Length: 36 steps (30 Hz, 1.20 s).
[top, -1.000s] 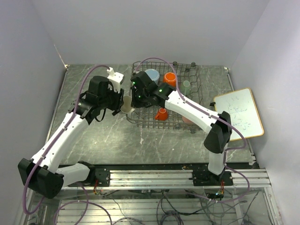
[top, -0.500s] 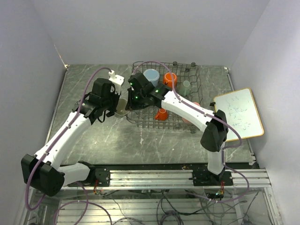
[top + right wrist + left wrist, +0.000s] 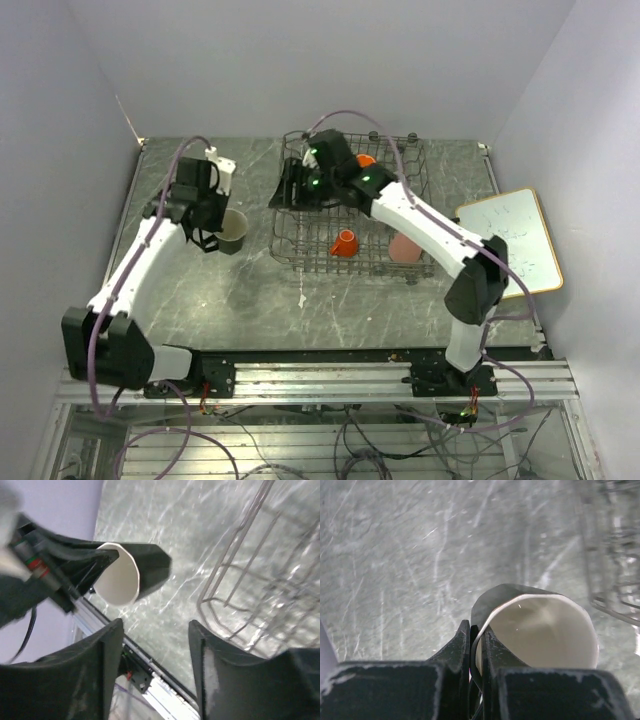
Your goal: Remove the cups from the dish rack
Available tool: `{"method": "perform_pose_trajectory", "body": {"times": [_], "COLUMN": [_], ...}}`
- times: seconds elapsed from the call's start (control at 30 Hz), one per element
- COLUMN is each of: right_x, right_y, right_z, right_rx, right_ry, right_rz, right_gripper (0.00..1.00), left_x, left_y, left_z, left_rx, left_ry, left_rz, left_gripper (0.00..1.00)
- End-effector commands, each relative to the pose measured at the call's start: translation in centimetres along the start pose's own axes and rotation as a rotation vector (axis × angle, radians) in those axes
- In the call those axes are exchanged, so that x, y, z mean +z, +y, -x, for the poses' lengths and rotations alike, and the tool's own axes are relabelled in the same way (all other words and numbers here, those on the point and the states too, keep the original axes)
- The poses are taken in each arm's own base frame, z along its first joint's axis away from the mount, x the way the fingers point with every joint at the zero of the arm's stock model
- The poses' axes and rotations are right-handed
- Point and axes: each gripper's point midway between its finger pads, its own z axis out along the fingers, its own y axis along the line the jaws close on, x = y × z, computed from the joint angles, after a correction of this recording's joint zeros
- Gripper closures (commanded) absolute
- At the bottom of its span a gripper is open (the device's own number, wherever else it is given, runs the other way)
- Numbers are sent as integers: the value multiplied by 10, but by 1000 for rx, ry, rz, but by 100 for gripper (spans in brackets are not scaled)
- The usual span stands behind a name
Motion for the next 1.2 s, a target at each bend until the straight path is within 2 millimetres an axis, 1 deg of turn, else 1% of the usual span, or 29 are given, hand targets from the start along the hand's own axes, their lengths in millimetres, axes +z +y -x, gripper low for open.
{"method": "perform_pose_trajectory", "body": {"times": [0.0,0.13,0.2,0.23,0.27,0.3,0.37,0.47,0.57,0.6,0.77,0.93,1.03,1.17], "right_x": [-47,-70,-83,-89,-95,-103,-111,-119,-123,-123,-120,-115,-113,-107], "right_y": [1,-33,-50,-57,-65,-70,-84,-101,-112,-116,-130,-136,-138,-139], "right_z": [50,68,75,78,79,82,83,82,79,77,70,70,72,73], "right_rx": [-29,-38,-42,-42,-42,-43,-36,-18,-17,-17,-12,-16,-19,-18], "right_ry": [-153,-230,-273,-294,-310,-332,-351,-359,-363,-366,-365,-367,-379,-379], "right_rz": [58,-42,-98,-122,-145,-163,-203,-238,-270,-280,-299,-301,-294,-285], "right_gripper": [39,28,22,19,18,16,16,16,16,16,16,16,16,16], "left_x": [9,34,51,60,68,77,92,115,135,143,165,178,180,181], "left_y": [25,47,59,60,70,73,78,87,98,100,108,118,135,164], "left_z": [26,42,50,54,57,60,76,92,103,103,111,112,113,111], "left_rx": [-26,-76,-130,-146,-173,-188,-207,-213,-233,-243,-273,-297,-306,-308], "left_ry": [-6,15,24,27,29,32,7,-24,-35,-30,-33,-31,-43,-51], "left_rz": [-40,-51,-69,-86,-85,-94,-113,-107,-90,-92,-84,-60,-4,82], "left_gripper": [93,93,93,93,93,93,93,93,93,93,93,93,93,93]}}
